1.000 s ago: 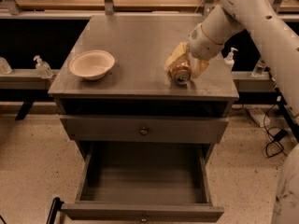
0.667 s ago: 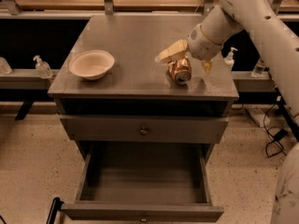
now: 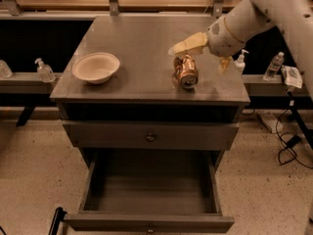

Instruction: Pick orange can from middle drawer and place on counter

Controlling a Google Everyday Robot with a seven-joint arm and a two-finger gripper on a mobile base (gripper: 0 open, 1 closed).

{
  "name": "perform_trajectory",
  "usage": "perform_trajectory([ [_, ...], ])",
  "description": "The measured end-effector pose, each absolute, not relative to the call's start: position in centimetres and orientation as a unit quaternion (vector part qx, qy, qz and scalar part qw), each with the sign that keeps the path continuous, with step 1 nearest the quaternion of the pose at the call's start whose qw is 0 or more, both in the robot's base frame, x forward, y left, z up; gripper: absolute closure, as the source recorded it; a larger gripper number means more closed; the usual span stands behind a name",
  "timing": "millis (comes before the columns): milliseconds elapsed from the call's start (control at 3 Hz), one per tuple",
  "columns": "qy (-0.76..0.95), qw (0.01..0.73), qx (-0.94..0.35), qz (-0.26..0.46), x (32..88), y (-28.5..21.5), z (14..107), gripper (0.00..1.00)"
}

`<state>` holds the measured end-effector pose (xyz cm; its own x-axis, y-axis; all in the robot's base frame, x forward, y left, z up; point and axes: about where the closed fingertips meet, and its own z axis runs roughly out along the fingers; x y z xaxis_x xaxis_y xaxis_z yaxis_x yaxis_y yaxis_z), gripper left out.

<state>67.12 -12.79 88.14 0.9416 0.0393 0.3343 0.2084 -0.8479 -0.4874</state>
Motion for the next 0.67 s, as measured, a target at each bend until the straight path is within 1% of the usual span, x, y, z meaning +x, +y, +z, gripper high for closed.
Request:
perform_trajectory([
  [333, -0.042, 0.293, -0.935, -0.197, 66.39, -15.19, 91.24, 0.00],
  [667, -0.042, 0.293, -0.935, -0.197, 66.40, -15.18, 91.23, 0.00],
])
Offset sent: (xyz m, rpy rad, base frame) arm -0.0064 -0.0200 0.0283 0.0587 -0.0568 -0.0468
